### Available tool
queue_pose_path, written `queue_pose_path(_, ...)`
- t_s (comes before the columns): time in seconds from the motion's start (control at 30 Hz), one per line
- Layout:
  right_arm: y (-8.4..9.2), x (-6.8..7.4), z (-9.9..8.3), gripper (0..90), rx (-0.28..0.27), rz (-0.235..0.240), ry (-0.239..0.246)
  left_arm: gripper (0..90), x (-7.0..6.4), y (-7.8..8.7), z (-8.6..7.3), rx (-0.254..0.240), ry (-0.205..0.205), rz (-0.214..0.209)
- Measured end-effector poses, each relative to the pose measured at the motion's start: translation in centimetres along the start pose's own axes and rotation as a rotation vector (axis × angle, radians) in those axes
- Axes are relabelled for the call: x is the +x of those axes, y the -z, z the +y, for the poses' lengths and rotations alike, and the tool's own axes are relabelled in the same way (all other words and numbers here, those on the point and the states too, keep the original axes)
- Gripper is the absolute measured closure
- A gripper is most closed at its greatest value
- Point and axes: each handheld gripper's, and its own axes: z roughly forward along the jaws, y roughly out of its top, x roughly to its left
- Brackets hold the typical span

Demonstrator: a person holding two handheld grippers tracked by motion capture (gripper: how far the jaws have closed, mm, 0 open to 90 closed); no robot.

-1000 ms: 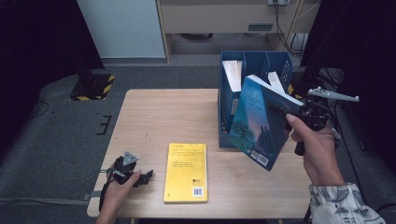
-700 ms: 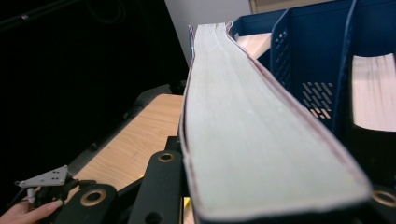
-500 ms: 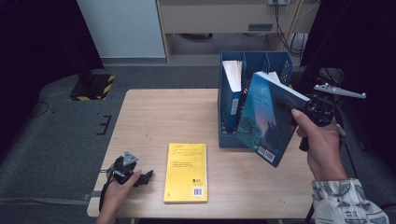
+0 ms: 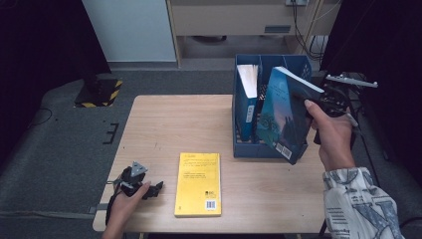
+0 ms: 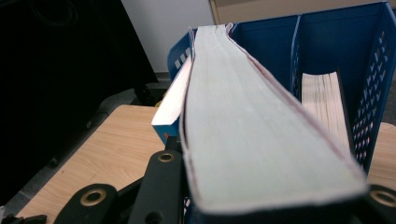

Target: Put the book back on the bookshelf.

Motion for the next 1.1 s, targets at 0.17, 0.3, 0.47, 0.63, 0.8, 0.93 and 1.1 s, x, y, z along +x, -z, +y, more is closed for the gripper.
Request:
queue_pose_path(0.17,-0.9,-0.5,0.3,73.4,-0.001,-0.021,-0.027,1.5,0.0,0.0,0.0,0.002,0.001,0.0)
queue_pose_path(0.3,-1.1,-0.8,0.5,73.4,0.0,-0.042,-0.032,1.4,0.0,0.0,0.0,0.003,0.001,0.001)
queue_pose_path(0.47,-1.7,-0.9,0.8,73.3,0.001,-0.071,-0.032,1.3,-0.1,0.0,0.1,0.002,0.002,0.002)
queue_pose_path(0.63,-2.7,-0.7,1.3,73.4,0.0,-0.092,-0.034,1.2,0.0,0.0,0.1,0.006,-0.001,0.001)
queue_pose_path(0.8,-3.5,-0.6,1.6,73.5,-0.013,-0.117,-0.029,1.2,0.0,0.0,0.0,0.004,-0.002,0.001)
queue_pose_path(0.93,-3.8,-0.8,1.6,73.5,-0.016,-0.135,-0.036,0.8,0.0,0.0,0.1,0.005,-0.008,0.004)
queue_pose_path(1.1,-4.1,-0.8,1.7,73.4,-0.012,-0.15,-0.024,0.8,0.0,0.0,0.0,0.002,-0.007,0.003)
